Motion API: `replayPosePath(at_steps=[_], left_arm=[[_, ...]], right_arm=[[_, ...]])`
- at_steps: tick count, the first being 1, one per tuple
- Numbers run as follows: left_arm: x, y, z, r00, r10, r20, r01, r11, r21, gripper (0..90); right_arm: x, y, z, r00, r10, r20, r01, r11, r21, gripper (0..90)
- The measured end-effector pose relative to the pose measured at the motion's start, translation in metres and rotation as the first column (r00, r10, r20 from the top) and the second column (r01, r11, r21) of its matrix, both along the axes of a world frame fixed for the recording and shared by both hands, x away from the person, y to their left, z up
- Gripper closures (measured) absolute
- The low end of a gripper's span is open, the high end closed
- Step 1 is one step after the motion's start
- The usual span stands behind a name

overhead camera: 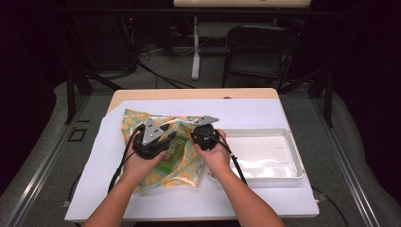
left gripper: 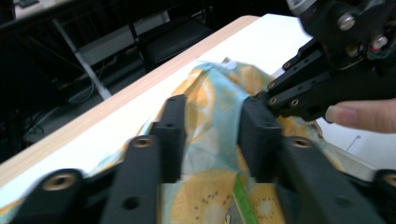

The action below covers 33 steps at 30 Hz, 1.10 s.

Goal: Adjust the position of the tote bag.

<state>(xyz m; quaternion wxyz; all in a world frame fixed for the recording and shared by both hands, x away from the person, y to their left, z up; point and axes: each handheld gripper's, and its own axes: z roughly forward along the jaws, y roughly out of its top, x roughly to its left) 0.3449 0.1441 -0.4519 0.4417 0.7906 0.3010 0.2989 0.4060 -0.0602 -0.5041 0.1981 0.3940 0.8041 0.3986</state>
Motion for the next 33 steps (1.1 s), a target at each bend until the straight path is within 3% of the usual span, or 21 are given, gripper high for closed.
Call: replayPosePath(at_steps=[5,8,16,24,28,33], left_arm=[[-0.007,0.009,0.002,0.9995,0.032,0.0,-0.032,0.9994,-0.015,52.6],[-0.018,0.02,0.004,0.9988,0.05,0.006,-0.05,0.9984,-0.026,51.5],[-0.036,0.039,0.006,0.9964,0.084,0.009,-0.084,0.9963,-0.021,50.4],[-0.051,0.056,-0.005,0.992,0.126,-0.01,-0.125,0.9911,0.046,49.8],[-0.058,0.066,-0.017,0.9877,0.154,-0.026,-0.152,0.9853,0.078,49.4],[-0.063,0.07,-0.026,0.9877,0.154,-0.028,-0.15,0.9837,0.099,48.5]], right_arm=[[0.003,-0.003,0.0,1.0,-0.002,-0.001,0.002,1.0,-0.002,90.0],[0.007,-0.005,-0.002,1.0,-0.006,-0.007,0.006,1.0,0.021,90.0],[0.012,-0.006,-0.009,0.9998,-0.008,-0.018,0.008,1.0,0.0,90.0],[0.013,-0.003,-0.008,0.9997,0.018,0.018,-0.018,0.999,-0.027,90.0],[0.014,-0.002,-0.009,0.9996,0.025,0.009,-0.025,0.999,-0.031,89.9],[0.015,-0.001,-0.01,0.9996,0.028,0.005,-0.028,0.999,-0.032,89.6]])
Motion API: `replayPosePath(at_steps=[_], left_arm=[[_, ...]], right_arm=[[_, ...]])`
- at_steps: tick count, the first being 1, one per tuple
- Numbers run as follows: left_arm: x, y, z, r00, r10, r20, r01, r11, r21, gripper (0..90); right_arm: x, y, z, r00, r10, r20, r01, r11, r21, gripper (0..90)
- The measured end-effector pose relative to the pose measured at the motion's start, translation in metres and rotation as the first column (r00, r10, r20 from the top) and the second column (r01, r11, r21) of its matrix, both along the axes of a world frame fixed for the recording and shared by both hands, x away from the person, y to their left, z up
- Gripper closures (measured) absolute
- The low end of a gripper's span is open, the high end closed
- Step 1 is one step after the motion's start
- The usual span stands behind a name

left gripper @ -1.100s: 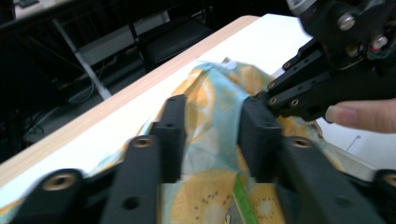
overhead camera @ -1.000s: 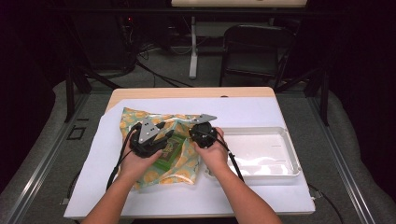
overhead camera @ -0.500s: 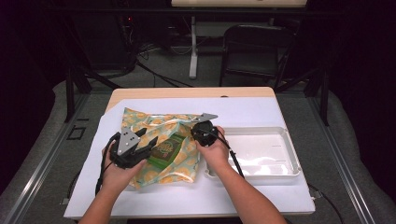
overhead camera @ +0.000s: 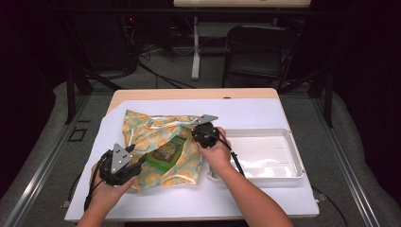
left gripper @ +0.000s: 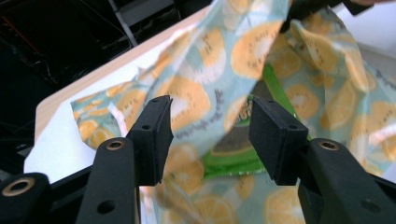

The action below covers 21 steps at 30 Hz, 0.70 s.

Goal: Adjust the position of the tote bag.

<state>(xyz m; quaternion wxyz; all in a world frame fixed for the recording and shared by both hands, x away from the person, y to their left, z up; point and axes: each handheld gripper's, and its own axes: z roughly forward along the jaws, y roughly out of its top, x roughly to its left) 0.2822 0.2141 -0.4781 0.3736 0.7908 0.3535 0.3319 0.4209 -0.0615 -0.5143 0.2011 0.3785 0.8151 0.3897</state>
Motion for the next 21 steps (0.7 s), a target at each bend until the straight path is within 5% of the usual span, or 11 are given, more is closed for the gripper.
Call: replayPosePath(at_steps=[8,9,12,21], left_arm=[[0.001,-0.006,-0.013,0.9994,-0.021,0.025,0.019,0.9964,0.083,54.9],[0.001,-0.009,-0.015,0.9985,-0.033,0.042,0.027,0.9889,0.146,55.1],[0.001,-0.013,-0.018,0.9983,-0.04,0.044,0.031,0.9833,0.179,53.8],[0.01,-0.02,-0.025,0.9985,-0.024,0.049,0.014,0.98,0.199,51.0]], right_arm=[[-0.001,0.001,0.0,1.0,-0.004,0.003,0.004,1.0,-0.002,89.3],[-0.001,0.001,0.0,1.0,-0.005,0.003,0.005,1.0,-0.004,89.3],[-0.001,0.0,0.0,1.0,-0.005,0.003,0.005,1.0,-0.008,89.3],[-0.001,0.001,-0.001,1.0,-0.002,0.004,0.002,1.0,-0.003,89.0]])
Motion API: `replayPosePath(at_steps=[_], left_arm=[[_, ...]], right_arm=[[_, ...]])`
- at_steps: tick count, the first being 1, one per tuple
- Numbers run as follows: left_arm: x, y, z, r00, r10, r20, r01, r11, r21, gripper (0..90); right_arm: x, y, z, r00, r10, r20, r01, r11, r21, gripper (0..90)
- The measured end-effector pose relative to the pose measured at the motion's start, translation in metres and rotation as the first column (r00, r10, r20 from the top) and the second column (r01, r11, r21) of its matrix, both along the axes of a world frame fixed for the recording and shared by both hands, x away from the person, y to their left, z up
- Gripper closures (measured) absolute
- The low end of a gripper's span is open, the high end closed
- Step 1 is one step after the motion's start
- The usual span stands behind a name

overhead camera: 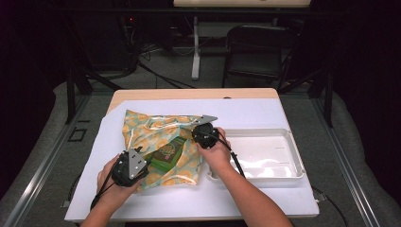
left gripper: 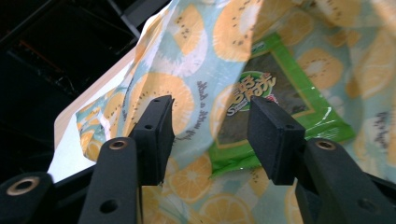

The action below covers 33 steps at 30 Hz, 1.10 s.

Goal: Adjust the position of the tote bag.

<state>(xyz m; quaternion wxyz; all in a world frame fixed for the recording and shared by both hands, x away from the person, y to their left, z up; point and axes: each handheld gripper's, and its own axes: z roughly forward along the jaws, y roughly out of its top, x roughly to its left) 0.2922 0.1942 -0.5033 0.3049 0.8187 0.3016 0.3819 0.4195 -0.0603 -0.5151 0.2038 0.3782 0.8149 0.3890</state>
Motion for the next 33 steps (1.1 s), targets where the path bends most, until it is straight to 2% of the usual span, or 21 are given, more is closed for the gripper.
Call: replayPosePath(at_steps=[4,7,11,12,20,27,31,32,33], left_arm=[[0.005,0.0,-0.003,0.9999,0.015,-0.004,-0.015,0.9998,0.012,55.7],[0.007,-0.001,-0.004,0.9997,0.022,-0.007,-0.022,0.9996,0.019,63.6],[0.01,-0.001,-0.004,0.9996,0.018,-0.02,-0.018,0.9998,0.003,69.1],[0.011,-0.002,-0.004,0.9995,0.015,-0.028,-0.015,0.9998,-0.009,73.8],[0.015,-0.004,-0.004,0.999,-0.004,-0.045,0.004,0.9998,-0.021,89.0],[0.023,-0.008,-0.006,0.9967,-0.024,-0.078,0.022,0.9992,-0.033,90.0],[0.034,-0.013,-0.008,0.9948,-0.037,-0.095,0.033,0.9987,-0.039,90.0],[0.041,-0.014,-0.008,0.9937,-0.038,-0.105,0.035,0.9988,-0.035,90.0],[0.041,-0.014,-0.008,0.9937,-0.038,-0.105,0.035,0.9988,-0.035,90.0]], right_arm=[[-0.001,0.001,0.0,1.0,0.001,0.0,-0.001,1.0,-0.003,88.9],[-0.001,0.001,0.0,1.0,0.002,0.0,-0.002,1.0,-0.002,89.0],[-0.001,0.001,0.0,1.0,0.002,-0.001,-0.002,1.0,-0.004,89.0],[-0.001,0.001,0.0,1.0,0.0,0.0,0.0,1.0,-0.001,89.0],[-0.001,0.0,0.0,1.0,-0.003,-0.005,0.003,1.0,0.004,89.0],[-0.001,-0.002,0.002,0.9999,-0.009,-0.006,0.009,1.0,0.016,89.0],[-0.002,-0.002,0.004,0.9999,-0.016,-0.005,0.016,1.0,0.017,89.0],[-0.002,-0.003,0.005,0.9999,-0.013,0.002,0.013,1.0,0.02,89.0],[-0.002,-0.003,0.005,0.9999,-0.013,0.002,0.013,1.0,0.02,89.0]])
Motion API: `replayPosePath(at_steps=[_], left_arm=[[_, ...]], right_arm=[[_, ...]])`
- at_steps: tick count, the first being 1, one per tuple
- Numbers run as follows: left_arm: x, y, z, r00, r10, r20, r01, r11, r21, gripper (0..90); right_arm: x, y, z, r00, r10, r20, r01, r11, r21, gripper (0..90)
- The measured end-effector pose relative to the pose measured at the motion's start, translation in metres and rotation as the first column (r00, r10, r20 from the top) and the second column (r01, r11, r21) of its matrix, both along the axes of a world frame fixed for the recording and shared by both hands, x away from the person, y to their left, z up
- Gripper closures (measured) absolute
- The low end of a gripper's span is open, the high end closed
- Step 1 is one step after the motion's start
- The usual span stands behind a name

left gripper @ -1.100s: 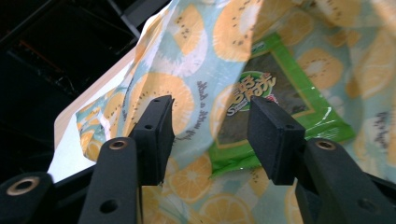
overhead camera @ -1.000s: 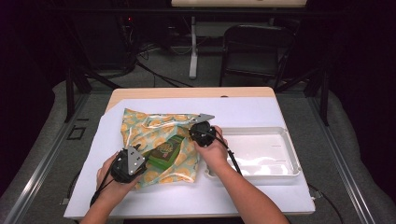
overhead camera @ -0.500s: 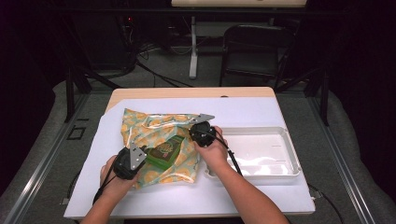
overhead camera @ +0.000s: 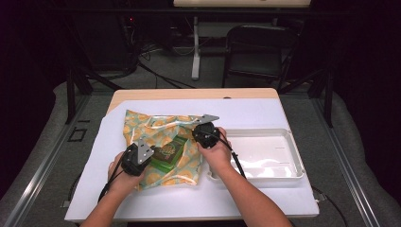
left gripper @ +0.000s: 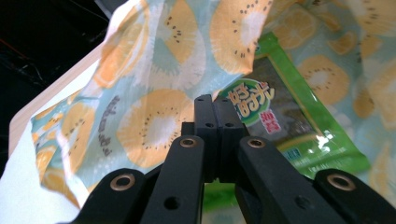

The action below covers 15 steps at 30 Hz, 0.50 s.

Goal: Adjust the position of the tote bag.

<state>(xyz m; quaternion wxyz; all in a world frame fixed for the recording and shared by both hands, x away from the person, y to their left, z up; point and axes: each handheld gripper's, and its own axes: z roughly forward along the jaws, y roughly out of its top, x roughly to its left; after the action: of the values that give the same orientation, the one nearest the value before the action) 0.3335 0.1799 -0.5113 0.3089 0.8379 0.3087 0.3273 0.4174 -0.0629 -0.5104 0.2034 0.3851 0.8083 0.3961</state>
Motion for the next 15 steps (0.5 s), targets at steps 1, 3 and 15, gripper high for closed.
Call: replayPosePath(at_steps=[1,3,15], left_arm=[[0.004,-0.001,0.0,1.0,0.006,-0.005,-0.006,1.0,0.003,90.0],[0.012,-0.002,0.0,0.9999,0.015,-0.008,-0.015,0.9995,0.028,90.0],[0.058,-0.002,0.007,0.9972,0.065,-0.037,-0.065,0.9979,0.009,90.0]], right_arm=[[-0.001,0.0,0.0,1.0,-0.003,-0.002,0.003,1.0,0.002,89.0],[-0.001,0.0,0.001,1.0,-0.004,-0.002,0.004,1.0,-0.002,89.0],[-0.007,0.0,0.007,0.9999,-0.011,0.012,0.011,1.0,-0.027,88.3]])
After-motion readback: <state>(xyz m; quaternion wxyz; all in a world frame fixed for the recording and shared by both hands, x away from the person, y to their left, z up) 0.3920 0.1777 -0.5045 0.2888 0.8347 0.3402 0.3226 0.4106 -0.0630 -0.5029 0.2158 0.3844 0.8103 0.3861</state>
